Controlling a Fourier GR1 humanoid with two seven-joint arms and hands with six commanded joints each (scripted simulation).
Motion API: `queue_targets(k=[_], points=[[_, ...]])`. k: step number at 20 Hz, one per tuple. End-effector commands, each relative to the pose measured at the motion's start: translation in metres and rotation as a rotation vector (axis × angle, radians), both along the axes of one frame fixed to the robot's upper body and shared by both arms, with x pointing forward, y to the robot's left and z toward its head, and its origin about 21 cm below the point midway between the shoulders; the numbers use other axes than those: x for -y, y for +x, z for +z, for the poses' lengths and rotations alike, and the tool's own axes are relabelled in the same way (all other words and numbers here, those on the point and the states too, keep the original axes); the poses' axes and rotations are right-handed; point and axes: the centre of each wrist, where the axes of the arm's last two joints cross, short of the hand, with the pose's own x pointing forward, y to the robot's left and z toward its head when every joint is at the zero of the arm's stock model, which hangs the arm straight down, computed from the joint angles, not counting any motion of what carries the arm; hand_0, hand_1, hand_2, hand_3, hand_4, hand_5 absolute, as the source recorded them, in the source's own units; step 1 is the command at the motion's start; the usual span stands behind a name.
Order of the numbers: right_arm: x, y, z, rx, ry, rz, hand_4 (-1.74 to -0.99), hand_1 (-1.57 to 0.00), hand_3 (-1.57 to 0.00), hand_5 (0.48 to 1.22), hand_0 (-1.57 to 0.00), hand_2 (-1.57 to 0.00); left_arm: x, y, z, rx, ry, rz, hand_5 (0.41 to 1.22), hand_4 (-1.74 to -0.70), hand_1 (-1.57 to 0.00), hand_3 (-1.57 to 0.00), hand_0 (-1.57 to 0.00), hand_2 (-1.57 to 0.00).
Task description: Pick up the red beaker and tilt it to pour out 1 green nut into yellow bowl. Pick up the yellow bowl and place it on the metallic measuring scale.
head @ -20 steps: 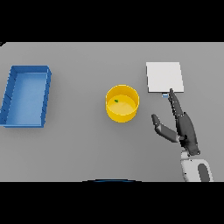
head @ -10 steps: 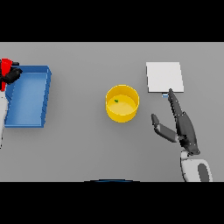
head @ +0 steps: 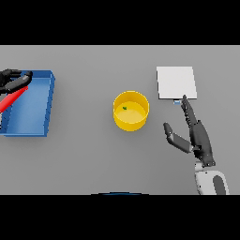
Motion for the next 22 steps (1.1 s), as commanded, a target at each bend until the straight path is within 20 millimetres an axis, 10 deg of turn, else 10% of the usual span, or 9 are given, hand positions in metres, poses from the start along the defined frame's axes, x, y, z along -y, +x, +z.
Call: queue_targets(k=[1,11,22], points=[[0.0,0.001,-0.001,-0.008,-0.011,-0.001,-1.155,0.0,0.0,0.67,0.0,0.0,0.002,0.001,0.001,-0.013,0.025,-0.009,0.632,-0.84,-0.28,-0.28,-0.31,-0.27],[-0.007,0.013,0.014,0.017,-0.2,0.088,-1.08,0.0,0.0,0.662,0.0,0.0,0.006,0.001,-0.003,0.112,0.016,-0.027,0.652,-0.79,-0.03,-0.03,-0.03,-0.03],[-0.034,0.071,0.056,0.166,-0.967,0.501,-1.162,0.0,0.0,0.637,0.0,0.0,0.013,-0.002,-0.009,0.101,-0.025,-0.044,0.689,-0.81,0.0,0.0,0.0,0.0]])
